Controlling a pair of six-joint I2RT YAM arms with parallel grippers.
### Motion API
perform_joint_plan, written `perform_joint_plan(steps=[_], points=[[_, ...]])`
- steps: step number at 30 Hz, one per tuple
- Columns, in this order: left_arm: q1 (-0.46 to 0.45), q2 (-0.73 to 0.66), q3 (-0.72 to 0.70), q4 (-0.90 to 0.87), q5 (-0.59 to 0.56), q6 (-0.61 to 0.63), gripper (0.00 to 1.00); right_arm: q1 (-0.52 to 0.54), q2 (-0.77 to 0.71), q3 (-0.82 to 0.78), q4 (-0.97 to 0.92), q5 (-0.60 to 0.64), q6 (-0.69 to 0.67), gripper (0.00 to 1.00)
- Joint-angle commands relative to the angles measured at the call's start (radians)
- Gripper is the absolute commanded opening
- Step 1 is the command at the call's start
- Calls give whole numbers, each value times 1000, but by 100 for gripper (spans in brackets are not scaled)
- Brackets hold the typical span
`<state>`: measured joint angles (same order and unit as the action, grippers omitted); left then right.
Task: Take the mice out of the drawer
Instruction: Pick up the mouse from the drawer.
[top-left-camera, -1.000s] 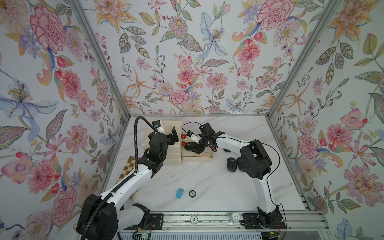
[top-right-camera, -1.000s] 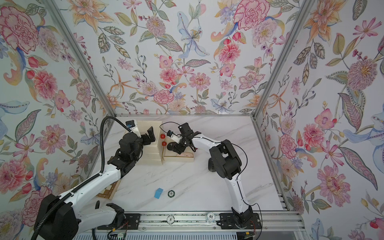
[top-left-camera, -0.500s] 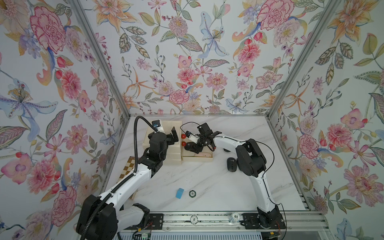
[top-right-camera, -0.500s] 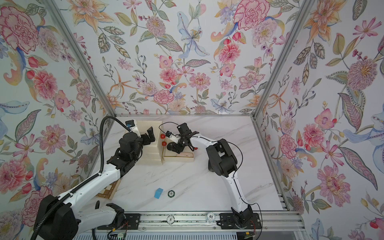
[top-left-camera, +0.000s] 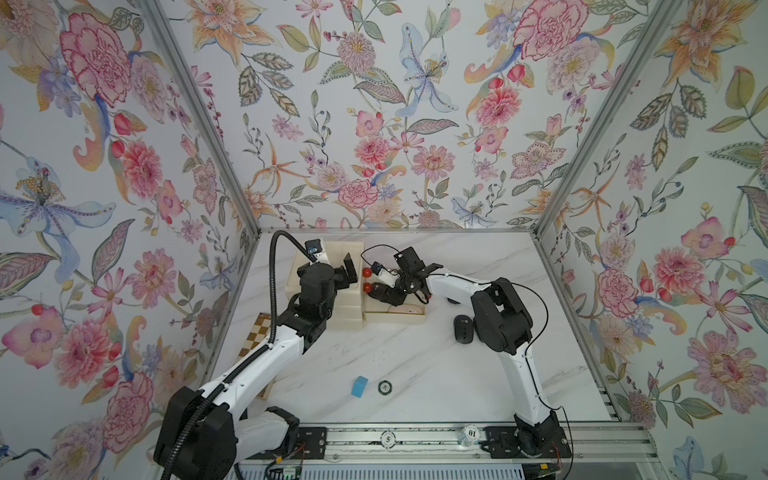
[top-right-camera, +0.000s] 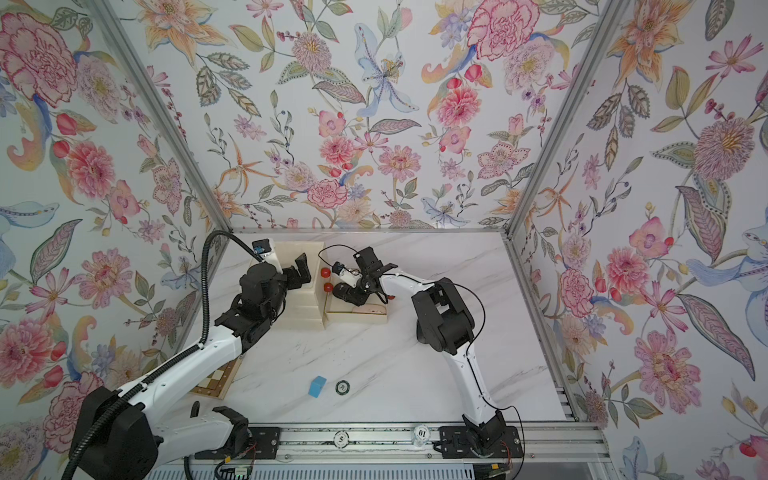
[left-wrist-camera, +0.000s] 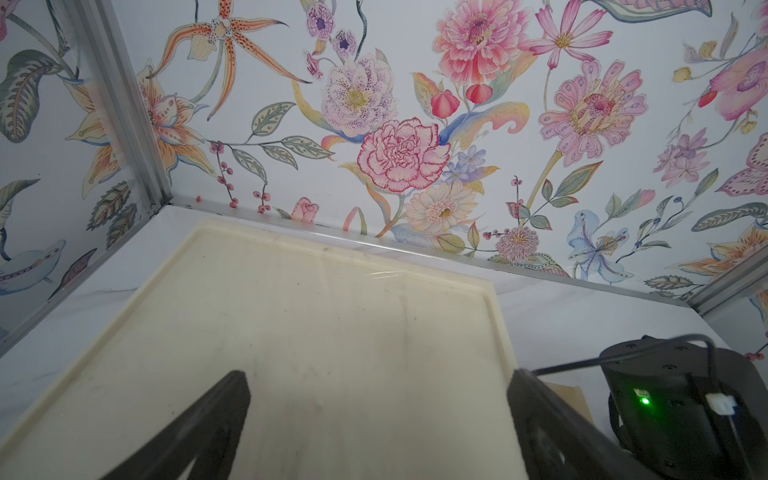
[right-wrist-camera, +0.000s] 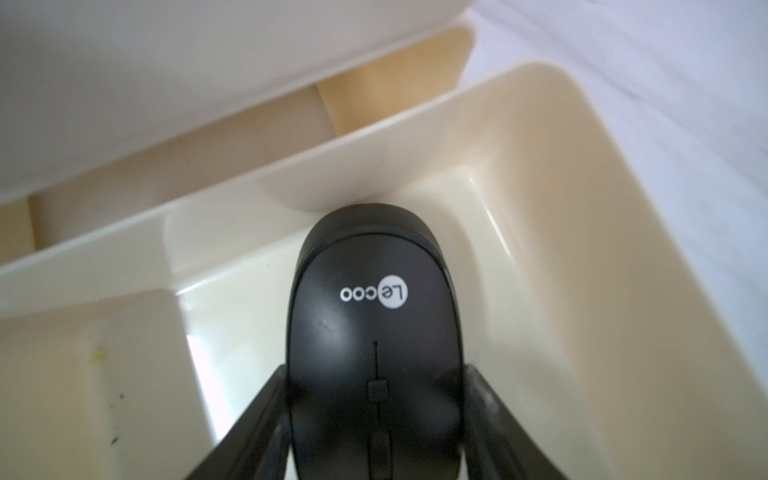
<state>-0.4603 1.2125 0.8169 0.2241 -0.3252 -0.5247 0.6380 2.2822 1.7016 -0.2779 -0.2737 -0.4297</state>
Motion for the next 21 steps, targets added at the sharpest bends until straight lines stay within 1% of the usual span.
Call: perform_joint_plan(steps=[1,7,12,16,21], points=[[-4,-18,-1,15,-5,-12,100,3,-67,-32,-15,50,94,40],[-4,-52,-29,36,-5,-3,100,2,-197,-85,-5,50,210,41],[-4,-65,-43,58,13,6,100,-20,-330,-164,-10,123,342,40],[-3,-64,-47,74,28,18,100,-42,-477,-287,-68,206,449,40],[-3,-59,-51,101,51,39,100,-44,-727,-511,-191,335,595,39]])
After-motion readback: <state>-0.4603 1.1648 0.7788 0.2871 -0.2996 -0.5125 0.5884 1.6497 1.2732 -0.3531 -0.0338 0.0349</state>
